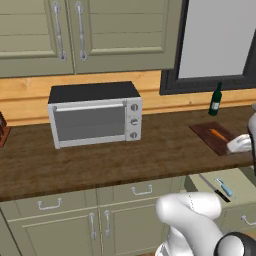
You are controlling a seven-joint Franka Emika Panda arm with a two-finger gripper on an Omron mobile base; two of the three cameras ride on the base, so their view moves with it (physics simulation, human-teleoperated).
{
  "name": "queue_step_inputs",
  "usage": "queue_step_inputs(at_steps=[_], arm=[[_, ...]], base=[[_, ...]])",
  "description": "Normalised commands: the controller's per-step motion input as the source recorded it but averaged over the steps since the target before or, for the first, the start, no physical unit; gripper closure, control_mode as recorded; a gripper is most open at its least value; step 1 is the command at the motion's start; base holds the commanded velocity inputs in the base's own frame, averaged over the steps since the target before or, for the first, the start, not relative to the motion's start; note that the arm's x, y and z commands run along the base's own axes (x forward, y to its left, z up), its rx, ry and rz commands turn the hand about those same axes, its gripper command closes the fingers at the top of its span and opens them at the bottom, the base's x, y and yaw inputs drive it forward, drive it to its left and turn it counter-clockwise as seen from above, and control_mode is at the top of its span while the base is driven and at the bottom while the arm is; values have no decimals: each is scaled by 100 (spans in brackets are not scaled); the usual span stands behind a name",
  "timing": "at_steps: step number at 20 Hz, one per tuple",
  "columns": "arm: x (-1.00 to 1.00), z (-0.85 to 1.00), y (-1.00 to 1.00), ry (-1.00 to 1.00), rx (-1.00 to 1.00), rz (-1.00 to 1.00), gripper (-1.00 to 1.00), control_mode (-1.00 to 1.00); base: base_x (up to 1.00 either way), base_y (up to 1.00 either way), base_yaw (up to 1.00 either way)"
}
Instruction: Place the appropriate cutting tool for cutting the carrot skin on the cutting board.
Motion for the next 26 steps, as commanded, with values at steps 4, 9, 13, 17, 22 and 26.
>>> queue_step_inputs(at_steps=[4,9,13,17,22,26], arm=[[-14,-30,-89,36,0,-14,-100,-100],[0,-58,-36,21,0,-6,-100,-100],[1,-44,-6,22,0,-5,-100,-100],[6,-44,-11,19,0,0,-100,-100],[0,-44,-21,4,0,0,-100,-100],[0,-38,-29,2,0,0,-100,-100]], base=[[0,0,0],[0,0,0],[0,0,0],[0,0,0],[0,0,0],[0,0,0]])
